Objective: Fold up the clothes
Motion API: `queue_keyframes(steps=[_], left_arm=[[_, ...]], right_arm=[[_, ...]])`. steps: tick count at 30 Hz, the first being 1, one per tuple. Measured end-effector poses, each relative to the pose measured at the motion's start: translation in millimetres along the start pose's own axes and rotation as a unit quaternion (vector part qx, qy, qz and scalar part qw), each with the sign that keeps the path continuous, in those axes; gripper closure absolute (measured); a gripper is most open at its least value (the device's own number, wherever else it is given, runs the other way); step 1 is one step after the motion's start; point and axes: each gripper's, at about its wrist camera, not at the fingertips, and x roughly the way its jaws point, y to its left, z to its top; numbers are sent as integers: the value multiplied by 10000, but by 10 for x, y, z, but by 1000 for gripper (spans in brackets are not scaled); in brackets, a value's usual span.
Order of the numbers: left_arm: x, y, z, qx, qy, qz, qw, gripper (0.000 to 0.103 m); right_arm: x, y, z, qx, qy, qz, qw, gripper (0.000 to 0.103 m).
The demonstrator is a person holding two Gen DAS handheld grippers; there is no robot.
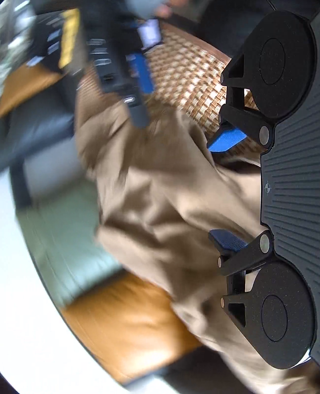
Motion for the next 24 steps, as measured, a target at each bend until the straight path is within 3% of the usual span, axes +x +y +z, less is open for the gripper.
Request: queue_keyframes(steps=[3,7,8,10,11,12,14,16,20,24], left_arm=[[188,-266,102,814,16,91,9966,21],[499,-458,160,1473,275,121,9886,17],[593,-484,156,1616,405,130,9859,21],[758,-477,141,1699,740,180,9825,55],[770,-380,174,1440,800,123,9863,86],[769,-265,216,1120,837,49,9902,96],[766,-36,300,479,908,-99,9947,101],[640,341,437,-438,728,-190,9962,102],[384,1121,701,-1714,336,-130,9845,102],[179,1692,942,-2403,99,32,9706,102]], right_arm=[[-84,-137,63,24,-108,-75,9999,26],[-109,-261,132,78,-189,-167,9997,26],[-111,-284,146,98,-211,-194,9995,26],[-129,-320,153,174,-272,-223,9992,26],[-137,-336,157,206,-298,-237,9991,26],[-144,-345,160,221,-311,-248,9990,26],[-156,-356,161,219,-310,-278,9989,26],[-168,-352,155,178,-295,-312,9989,26],[-130,-290,100,83,-150,-279,9995,26],[-12,-98,-48,-77,193,9,9998,26]])
